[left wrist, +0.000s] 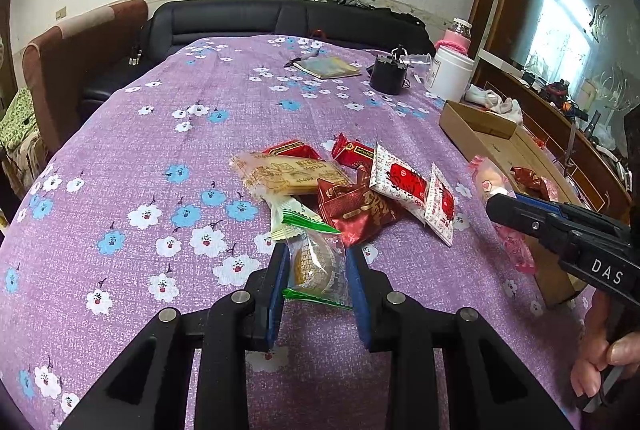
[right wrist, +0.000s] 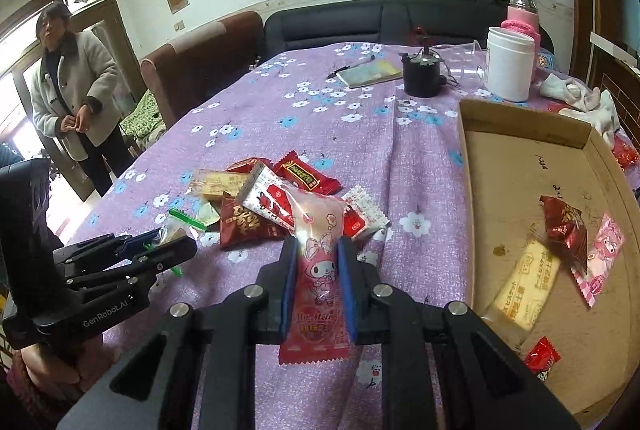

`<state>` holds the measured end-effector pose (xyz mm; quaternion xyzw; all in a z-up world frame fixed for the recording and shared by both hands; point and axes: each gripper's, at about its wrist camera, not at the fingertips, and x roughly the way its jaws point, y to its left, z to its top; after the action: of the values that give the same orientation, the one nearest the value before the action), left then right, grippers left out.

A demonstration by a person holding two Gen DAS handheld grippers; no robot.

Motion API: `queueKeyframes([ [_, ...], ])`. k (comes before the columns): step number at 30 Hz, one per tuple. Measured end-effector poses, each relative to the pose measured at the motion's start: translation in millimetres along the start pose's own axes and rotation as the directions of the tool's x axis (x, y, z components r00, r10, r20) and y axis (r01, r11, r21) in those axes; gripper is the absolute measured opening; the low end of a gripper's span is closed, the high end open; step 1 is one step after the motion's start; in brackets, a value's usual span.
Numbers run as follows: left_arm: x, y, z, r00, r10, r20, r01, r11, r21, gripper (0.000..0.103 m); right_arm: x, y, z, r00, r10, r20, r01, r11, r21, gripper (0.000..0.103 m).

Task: Organize snacks
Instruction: 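Grasp the clear bag of round cookie with the left gripper while the right holds the pink bag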

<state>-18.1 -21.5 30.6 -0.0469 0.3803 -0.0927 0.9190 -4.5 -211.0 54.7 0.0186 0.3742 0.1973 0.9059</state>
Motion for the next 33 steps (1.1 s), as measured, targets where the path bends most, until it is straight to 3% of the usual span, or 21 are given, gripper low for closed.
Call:
queueKeyframes([
  [33, -6.4, -0.7, 0.5, 0.999, 0.004, 0.032, -0.004, 1.0, -0.003, 0.03, -6.8, -2.7, 0.5, 0.999, 0.038, 0.026, -0.039, 0.999, 0.017, 0.019],
])
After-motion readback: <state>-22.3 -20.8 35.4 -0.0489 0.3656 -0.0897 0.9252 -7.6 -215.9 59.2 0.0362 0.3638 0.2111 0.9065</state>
